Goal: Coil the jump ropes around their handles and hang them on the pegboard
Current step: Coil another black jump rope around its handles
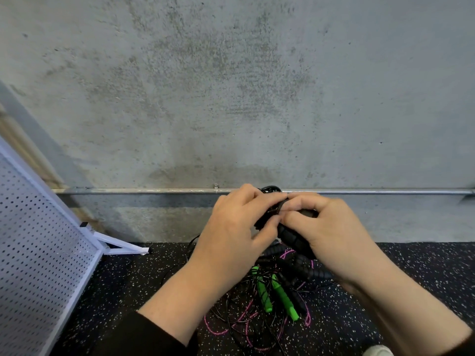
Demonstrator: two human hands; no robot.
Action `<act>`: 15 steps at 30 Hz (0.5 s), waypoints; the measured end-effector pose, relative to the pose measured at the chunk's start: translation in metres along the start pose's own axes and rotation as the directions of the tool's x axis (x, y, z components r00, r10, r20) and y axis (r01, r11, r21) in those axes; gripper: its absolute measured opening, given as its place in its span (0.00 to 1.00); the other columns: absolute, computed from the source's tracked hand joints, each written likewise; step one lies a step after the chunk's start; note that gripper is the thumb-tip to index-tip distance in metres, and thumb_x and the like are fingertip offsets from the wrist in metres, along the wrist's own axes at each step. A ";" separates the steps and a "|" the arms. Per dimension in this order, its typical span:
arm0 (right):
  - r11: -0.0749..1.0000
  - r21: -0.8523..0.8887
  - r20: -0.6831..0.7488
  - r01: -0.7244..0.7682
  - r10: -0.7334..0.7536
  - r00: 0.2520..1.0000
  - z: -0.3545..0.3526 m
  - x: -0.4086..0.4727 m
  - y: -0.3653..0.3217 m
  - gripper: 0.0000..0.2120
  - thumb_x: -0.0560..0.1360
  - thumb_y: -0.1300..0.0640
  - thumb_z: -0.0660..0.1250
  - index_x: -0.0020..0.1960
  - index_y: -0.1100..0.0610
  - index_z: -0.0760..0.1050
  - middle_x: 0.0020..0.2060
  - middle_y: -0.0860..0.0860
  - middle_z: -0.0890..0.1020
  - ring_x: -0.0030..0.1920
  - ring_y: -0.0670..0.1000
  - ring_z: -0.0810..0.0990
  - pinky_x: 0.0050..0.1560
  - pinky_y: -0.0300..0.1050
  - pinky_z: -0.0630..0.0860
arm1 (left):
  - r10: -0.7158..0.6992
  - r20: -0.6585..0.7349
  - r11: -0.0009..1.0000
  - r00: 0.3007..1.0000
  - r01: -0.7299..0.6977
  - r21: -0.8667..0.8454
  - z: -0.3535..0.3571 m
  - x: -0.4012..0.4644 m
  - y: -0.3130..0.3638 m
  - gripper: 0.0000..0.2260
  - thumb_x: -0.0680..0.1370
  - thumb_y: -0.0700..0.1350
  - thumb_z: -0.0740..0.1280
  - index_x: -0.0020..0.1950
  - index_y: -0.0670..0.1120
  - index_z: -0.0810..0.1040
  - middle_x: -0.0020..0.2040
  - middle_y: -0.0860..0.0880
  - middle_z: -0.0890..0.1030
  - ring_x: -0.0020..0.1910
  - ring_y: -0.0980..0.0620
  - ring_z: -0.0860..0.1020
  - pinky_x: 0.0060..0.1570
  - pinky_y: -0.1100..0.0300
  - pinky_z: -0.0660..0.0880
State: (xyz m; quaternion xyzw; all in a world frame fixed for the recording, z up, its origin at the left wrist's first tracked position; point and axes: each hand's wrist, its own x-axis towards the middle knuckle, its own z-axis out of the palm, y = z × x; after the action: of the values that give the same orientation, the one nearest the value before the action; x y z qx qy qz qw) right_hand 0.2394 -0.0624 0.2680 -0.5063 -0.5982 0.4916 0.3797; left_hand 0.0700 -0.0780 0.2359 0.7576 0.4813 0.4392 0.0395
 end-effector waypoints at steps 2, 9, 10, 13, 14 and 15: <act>0.999 -0.034 0.046 -0.020 0.022 0.999 -0.005 -0.002 -0.001 0.05 0.75 0.61 0.72 0.42 0.55 0.85 0.36 0.52 0.85 0.34 0.46 0.78 0.35 0.39 0.74 | 0.073 0.110 0.992 0.991 -0.083 0.090 -0.004 0.003 -0.004 0.18 0.76 0.51 0.67 0.67 0.60 0.78 0.49 0.55 0.72 0.51 0.54 0.72 0.55 0.55 0.66; 0.991 -0.089 0.099 -0.100 0.108 0.989 -0.009 -0.009 -0.007 0.03 0.72 0.57 0.74 0.43 0.51 0.86 0.45 0.52 0.88 0.49 0.55 0.85 0.56 0.54 0.79 | 0.046 0.262 0.999 0.964 -0.049 0.008 -0.008 0.001 -0.010 0.13 0.75 0.57 0.68 0.57 0.57 0.78 0.64 0.60 0.74 0.69 0.59 0.68 0.70 0.49 0.62; 0.991 -0.084 0.100 -0.103 0.111 0.989 -0.009 -0.010 -0.008 0.03 0.72 0.57 0.74 0.43 0.52 0.86 0.45 0.52 0.88 0.50 0.56 0.85 0.55 0.53 0.79 | 0.039 0.281 0.999 0.959 -0.034 -0.022 -0.010 0.001 -0.010 0.13 0.74 0.57 0.69 0.58 0.58 0.76 0.64 0.60 0.74 0.69 0.59 0.69 0.70 0.48 0.64; 0.991 -0.061 0.105 -0.122 0.127 0.986 -0.007 -0.015 -0.010 0.03 0.72 0.58 0.74 0.41 0.52 0.86 0.44 0.53 0.88 0.42 0.52 0.85 0.47 0.49 0.79 | 0.019 0.365 0.997 0.931 0.010 -0.077 -0.015 0.002 -0.009 0.17 0.73 0.60 0.71 0.60 0.61 0.73 0.67 0.62 0.75 0.69 0.61 0.71 0.67 0.49 0.71; 0.990 -0.053 0.112 -0.128 0.133 0.985 -0.007 -0.016 -0.010 0.04 0.72 0.59 0.74 0.40 0.52 0.86 0.44 0.51 0.88 0.41 0.49 0.84 0.46 0.46 0.78 | 0.008 0.397 0.997 0.918 0.022 -0.073 -0.016 0.004 -0.009 0.19 0.72 0.62 0.71 0.60 0.62 0.72 0.67 0.62 0.75 0.68 0.62 0.72 0.66 0.50 0.72; 0.990 -0.047 0.121 -0.133 0.137 0.983 -0.007 -0.017 -0.011 0.05 0.73 0.59 0.73 0.39 0.53 0.85 0.45 0.48 0.88 0.42 0.47 0.84 0.46 0.45 0.77 | 0.002 0.417 0.997 0.909 0.029 -0.068 -0.017 0.004 -0.008 0.19 0.72 0.63 0.71 0.60 0.62 0.71 0.66 0.63 0.76 0.66 0.62 0.74 0.64 0.50 0.73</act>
State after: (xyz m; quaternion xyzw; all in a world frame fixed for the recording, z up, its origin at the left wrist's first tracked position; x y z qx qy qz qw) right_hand 0.2465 -0.0774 0.2806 -0.5212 -0.5944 0.5352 0.2976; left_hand 0.0527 -0.0765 0.2452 0.8287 0.4506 0.2841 0.1717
